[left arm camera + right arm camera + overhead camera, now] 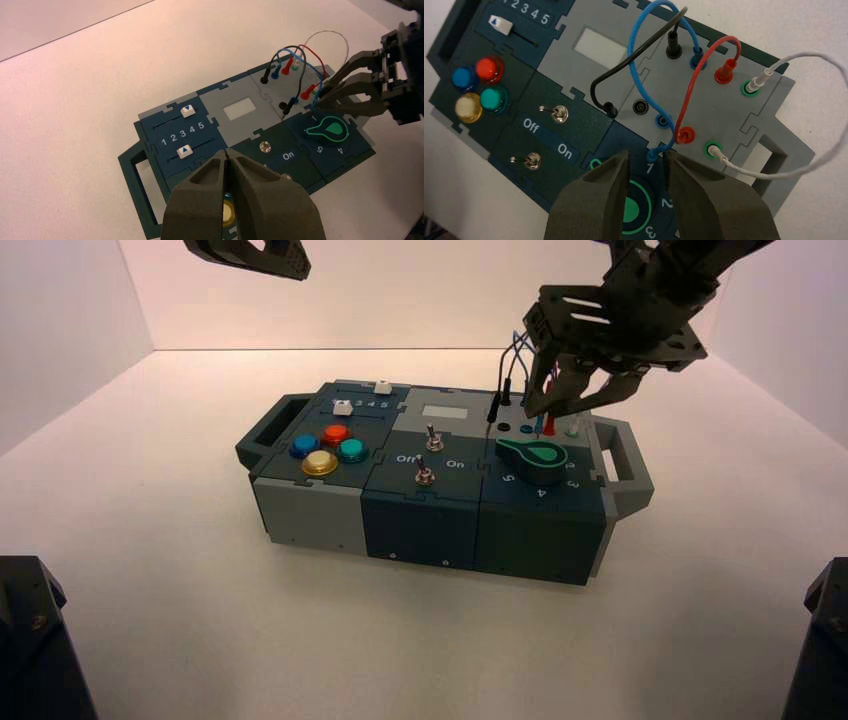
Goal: Insert the blue wire.
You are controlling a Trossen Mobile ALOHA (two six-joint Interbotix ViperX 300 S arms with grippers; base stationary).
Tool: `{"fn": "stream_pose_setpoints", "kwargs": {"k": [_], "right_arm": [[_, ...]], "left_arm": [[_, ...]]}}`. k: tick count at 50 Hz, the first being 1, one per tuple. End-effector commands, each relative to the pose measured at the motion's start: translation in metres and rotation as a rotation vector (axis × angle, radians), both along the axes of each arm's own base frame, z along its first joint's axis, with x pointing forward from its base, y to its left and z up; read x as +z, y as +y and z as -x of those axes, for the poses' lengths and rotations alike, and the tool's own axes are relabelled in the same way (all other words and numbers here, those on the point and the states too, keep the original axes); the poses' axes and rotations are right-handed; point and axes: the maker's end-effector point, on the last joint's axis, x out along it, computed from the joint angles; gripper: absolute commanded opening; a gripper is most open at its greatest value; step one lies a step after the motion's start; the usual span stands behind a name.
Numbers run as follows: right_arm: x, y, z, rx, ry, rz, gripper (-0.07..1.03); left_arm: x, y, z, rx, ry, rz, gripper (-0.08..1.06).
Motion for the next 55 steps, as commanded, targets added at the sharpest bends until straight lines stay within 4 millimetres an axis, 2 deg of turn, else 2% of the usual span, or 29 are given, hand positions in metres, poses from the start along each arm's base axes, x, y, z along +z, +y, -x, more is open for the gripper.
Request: {"fn": "stream_pose_setpoints", "kwargs": {"k": [1,22,28,38,42,46,48,55], "right_arm": [[0.008,0.007,-0.011,0.002,-0.032,-0.014,0.37],[0.005,0.006,-0.015,-0.009,-0.033,-0.011,0.34],[0.003,0.006,-0.016,-0.009,-0.024,-0.006,0.24],[-0.001,0.007,-0.016,-0.007,-0.003,0.003,0.23],[-0.002,0.007,-0.016,-0.006,0.001,0.004,0.18],[-0.002,0.007,-0.017,-0.005,0.003,0.007,0.02],[-0.002,0.007,-0.017,-0.002,0.002,0.008,-0.02],[-0.001,0.006,-0.019,-0.006,-0.003,0.01,-0.02]], "left_arm": [[0.009,-0.003,-0.003,-0.001,-0.022,0.021,-0.03],[0.01,-0.003,-0.002,-0.001,-0.024,0.022,-0.03],[0.011,-0.003,-0.003,-0.002,-0.027,0.023,-0.03],[0.012,-0.003,-0.004,0.001,-0.031,0.023,-0.03],[0.012,-0.002,-0.005,0.006,-0.031,0.023,-0.03],[0.012,-0.001,-0.005,0.008,-0.033,0.023,-0.03],[0.012,-0.001,-0.006,0.009,-0.032,0.024,-0.03],[0.013,-0.001,-0.006,0.009,-0.035,0.023,-0.03]]}}
